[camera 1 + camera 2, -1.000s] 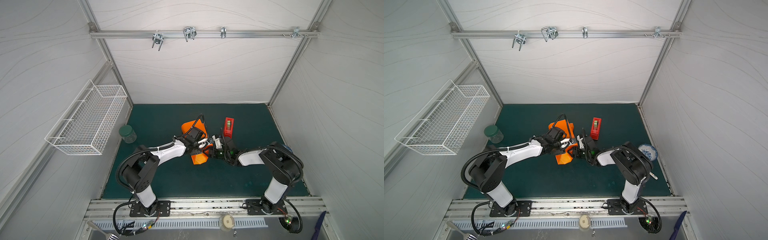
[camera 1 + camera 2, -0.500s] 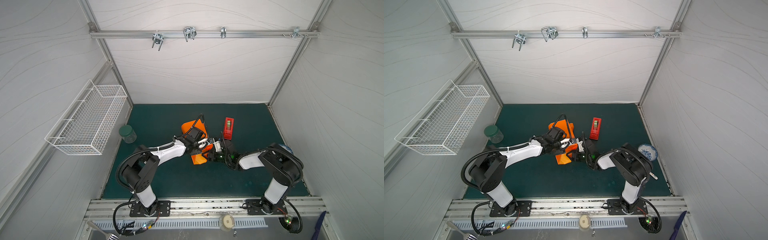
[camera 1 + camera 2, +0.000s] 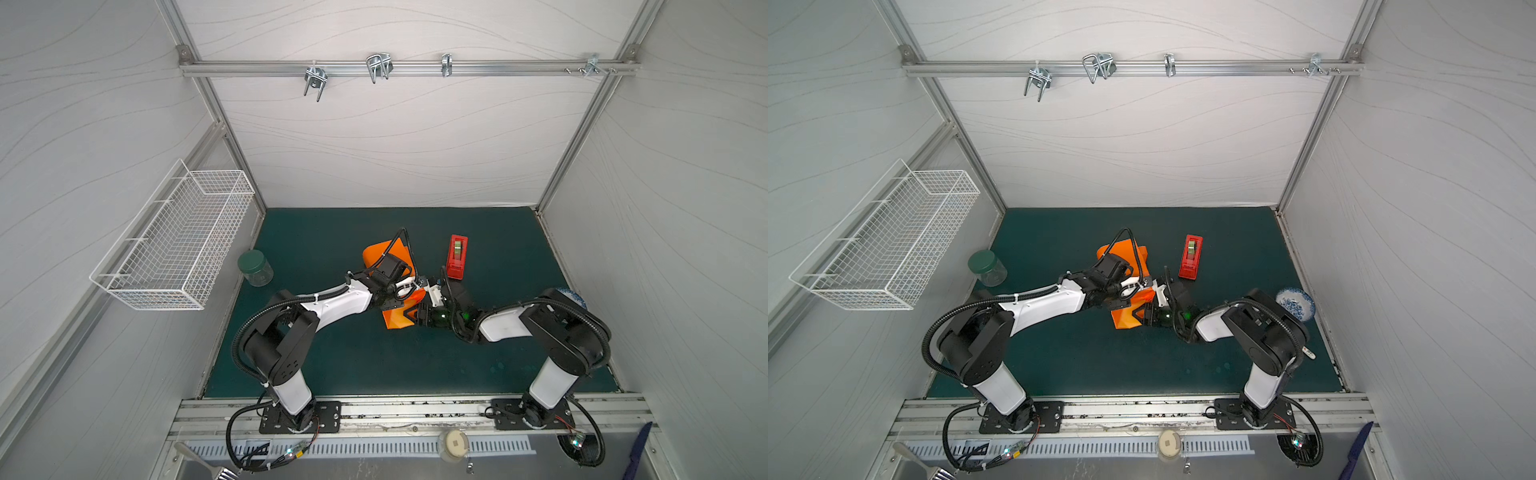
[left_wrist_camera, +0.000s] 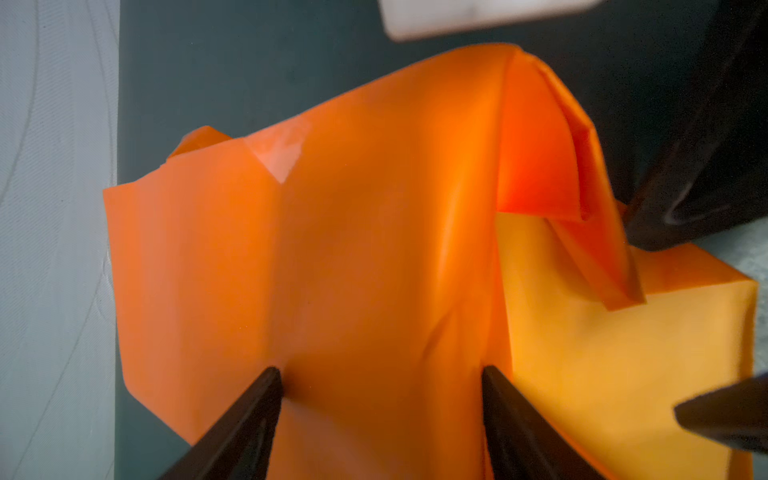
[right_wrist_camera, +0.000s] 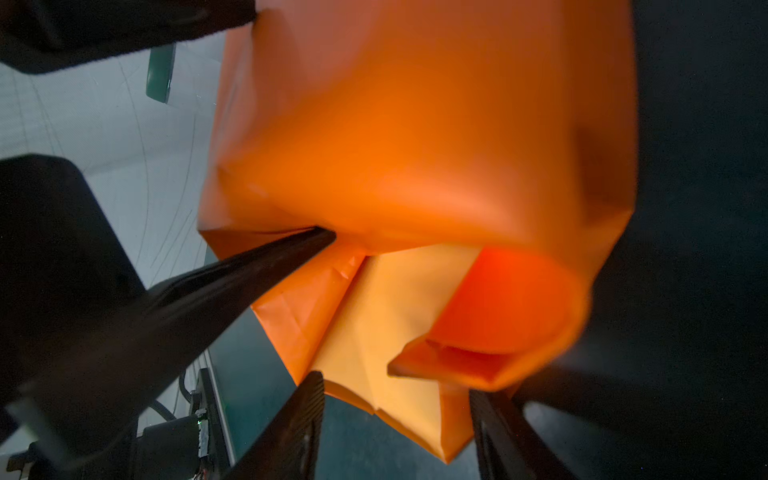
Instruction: Wrap the gift box in paper
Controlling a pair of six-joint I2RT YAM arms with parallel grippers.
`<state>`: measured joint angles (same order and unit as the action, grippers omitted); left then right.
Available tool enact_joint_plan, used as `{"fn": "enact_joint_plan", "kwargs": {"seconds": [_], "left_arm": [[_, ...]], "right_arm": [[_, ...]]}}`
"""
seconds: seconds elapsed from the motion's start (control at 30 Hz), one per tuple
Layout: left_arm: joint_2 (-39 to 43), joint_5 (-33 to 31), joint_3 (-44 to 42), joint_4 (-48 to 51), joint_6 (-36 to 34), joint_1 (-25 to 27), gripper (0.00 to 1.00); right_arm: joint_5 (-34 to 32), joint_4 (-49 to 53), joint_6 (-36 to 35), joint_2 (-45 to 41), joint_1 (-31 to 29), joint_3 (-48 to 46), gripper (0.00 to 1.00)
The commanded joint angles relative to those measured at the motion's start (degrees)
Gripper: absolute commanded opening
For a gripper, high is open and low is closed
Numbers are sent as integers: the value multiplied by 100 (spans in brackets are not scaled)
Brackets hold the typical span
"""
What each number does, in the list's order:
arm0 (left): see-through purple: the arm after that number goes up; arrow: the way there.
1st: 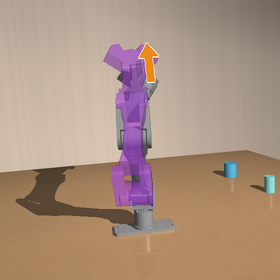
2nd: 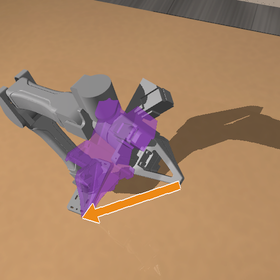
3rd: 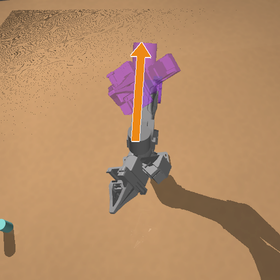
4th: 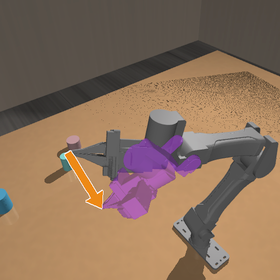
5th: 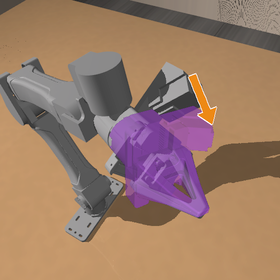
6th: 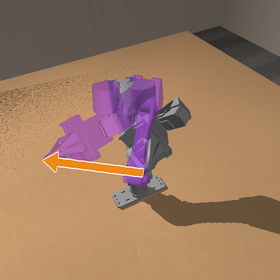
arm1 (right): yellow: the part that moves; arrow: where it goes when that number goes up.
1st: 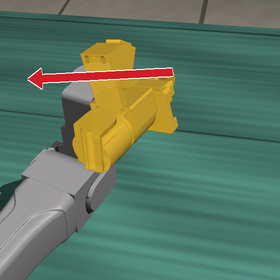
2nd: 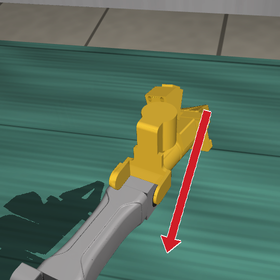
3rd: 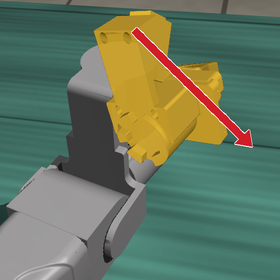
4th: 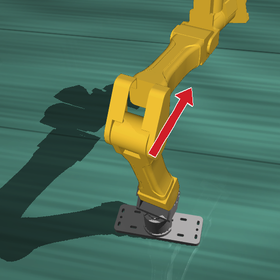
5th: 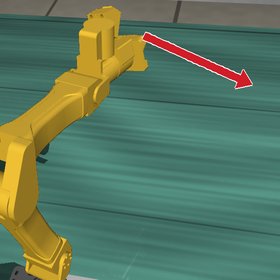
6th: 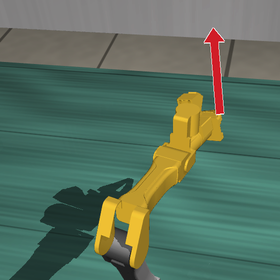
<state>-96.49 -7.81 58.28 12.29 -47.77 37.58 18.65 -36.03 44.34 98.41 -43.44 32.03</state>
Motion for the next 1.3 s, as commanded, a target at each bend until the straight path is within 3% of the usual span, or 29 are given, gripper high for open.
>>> {"fn": "enact_joint_plan", "kwargs": {"seconds": [0.0,0.3,0.73,1.1,1.27], "left_arm": [[-262,62,12,309,48,-24,76],[-275,65,17,308,47,-28,76],[-288,91,34,328,47,-28,76],[-285,94,34,317,45,-23,75],[-265,91,31,328,56,-25,75]], "right_arm": [[94,410,11,59,61,44,59],[257,616,-218,253,482,477,59],[327,333,-100,629,391,870,64],[259,-605,371,978,380,774,68],[149,-362,339,885,380,672,68]]}}
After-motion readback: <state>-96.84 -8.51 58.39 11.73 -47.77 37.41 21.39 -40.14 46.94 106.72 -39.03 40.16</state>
